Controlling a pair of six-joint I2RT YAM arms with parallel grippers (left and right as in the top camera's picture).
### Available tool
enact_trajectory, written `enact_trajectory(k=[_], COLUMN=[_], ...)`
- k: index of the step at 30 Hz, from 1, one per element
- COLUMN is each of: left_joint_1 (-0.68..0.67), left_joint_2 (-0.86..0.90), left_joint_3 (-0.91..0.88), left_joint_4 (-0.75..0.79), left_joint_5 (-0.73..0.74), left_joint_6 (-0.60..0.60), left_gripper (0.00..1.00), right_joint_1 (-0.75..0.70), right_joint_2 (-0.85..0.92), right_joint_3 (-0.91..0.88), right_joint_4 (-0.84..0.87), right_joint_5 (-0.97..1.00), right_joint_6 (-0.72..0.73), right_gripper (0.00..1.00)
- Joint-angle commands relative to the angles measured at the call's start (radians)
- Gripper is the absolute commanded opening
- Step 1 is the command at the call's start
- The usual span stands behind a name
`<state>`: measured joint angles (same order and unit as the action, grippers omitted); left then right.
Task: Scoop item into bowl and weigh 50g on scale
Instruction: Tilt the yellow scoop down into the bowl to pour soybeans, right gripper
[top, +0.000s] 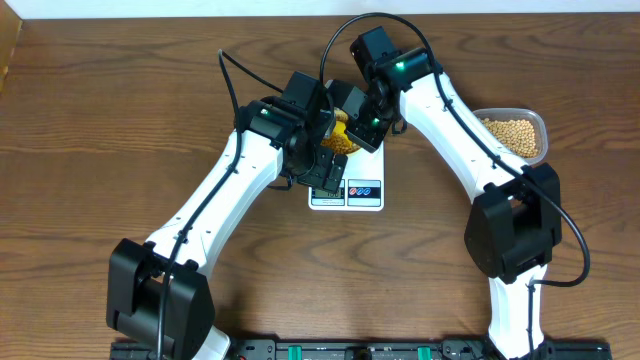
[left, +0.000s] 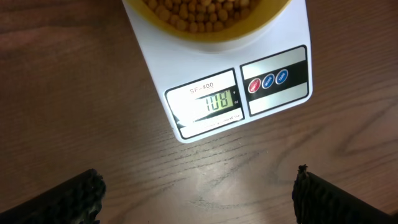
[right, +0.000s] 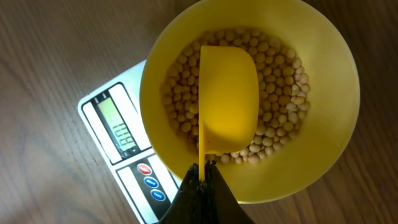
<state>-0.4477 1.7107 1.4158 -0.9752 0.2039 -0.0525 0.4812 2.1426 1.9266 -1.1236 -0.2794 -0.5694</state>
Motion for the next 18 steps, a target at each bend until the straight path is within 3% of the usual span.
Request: enact_trajectory(k=[1,11,18], left_joint_1=[0.003,0.003,0.003], left_joint_2=[0.008,0.008,0.008], left_joint_3=[-0.002,-0.002,-0.002], left_joint_4=[-0.002,-0.002,-0.002], left_joint_5=[0.001,0.001,0.001], left_joint_6=[-0.005,-0.006,-0.006], left_gripper=[0.98,0.98,0.98], right_joint_1=[0.001,-0.047,-0.151], right_joint_2=[0.005,0.005,0.005], right_joint_3=[-0.009,-0.009,-0.009], right_joint_4=[-0.003,-0.003,-0.005], right_joint_5=[-0.061,-0.117,-0.513], right_joint_6=[-0.011,0.107,0.128], right_gripper=[0.01,0.01,0.01])
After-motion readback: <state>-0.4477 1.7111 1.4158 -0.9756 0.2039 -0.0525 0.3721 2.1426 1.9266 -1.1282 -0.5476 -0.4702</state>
